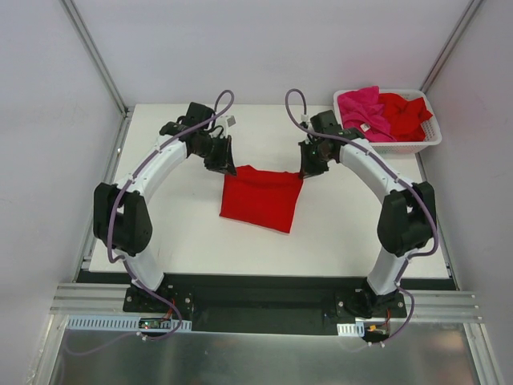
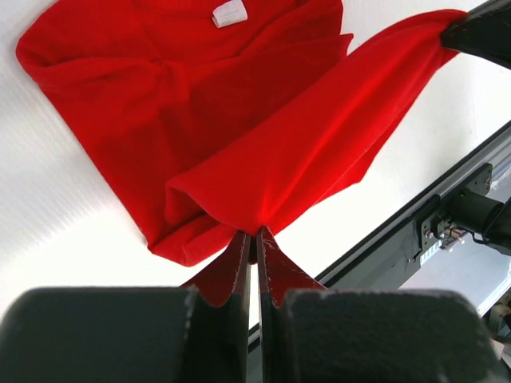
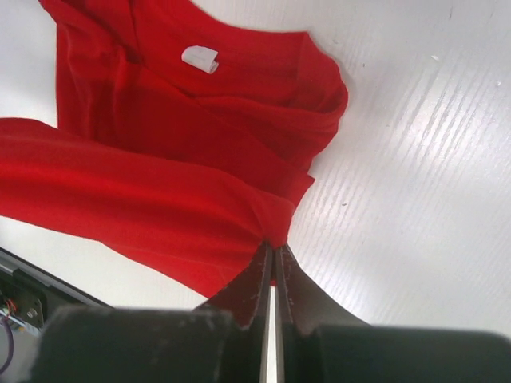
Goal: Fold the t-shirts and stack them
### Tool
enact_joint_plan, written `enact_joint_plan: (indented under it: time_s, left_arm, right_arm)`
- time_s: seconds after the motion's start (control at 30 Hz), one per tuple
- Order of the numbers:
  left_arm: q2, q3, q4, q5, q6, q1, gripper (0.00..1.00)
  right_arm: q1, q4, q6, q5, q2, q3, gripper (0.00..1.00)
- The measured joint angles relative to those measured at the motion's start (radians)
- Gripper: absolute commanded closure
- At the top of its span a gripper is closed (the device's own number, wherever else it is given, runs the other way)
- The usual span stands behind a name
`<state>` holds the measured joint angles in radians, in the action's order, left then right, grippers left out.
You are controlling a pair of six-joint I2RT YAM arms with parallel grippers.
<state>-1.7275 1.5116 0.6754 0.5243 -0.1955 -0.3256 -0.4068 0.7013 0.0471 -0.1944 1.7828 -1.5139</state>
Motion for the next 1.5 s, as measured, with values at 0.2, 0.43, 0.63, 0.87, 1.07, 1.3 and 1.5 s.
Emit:
enact_joint_plan:
  time_s: [0.2, 0.43, 0.63, 0.87, 1.07, 1.3, 1.5]
  left_arm:
    - [-0.020, 0.009, -0.001, -0.002, 0.003, 0.008, 1.00]
    - [-0.096, 0.031, -0.004, 0.003, 0.002, 0.090, 1.00]
    - [-0.171, 0.097, -0.004, 0.029, 0.003, 0.131, 1.00]
    - [-0.237, 0.158, -0.006, 0.061, 0.003, 0.137, 1.00]
    - [-0.284, 0.180, -0.005, 0.078, 0.003, 0.138, 1.00]
    - [-0.324, 0.217, -0.002, 0.082, 0.003, 0.138, 1.00]
    - [-0.365, 0.261, 0.004, 0.082, 0.003, 0.138, 1.00]
  right_arm:
    - [0.003, 0.002, 0.003, -0.012, 0.056, -0.037, 0.98]
    - [0.003, 0.009, 0.002, -0.042, 0.118, -0.133, 0.99]
    - [0.006, 0.010, 0.002, -0.058, 0.164, -0.207, 0.99]
    - [0.018, 0.015, 0.002, -0.058, 0.189, -0.210, 0.99]
    - [0.024, 0.015, 0.002, -0.060, 0.202, -0.210, 0.99]
    - [0.031, 0.018, 0.002, -0.070, 0.256, -0.227, 0.99]
    - [0.037, 0.022, 0.002, -0.077, 0.293, -0.263, 0.99]
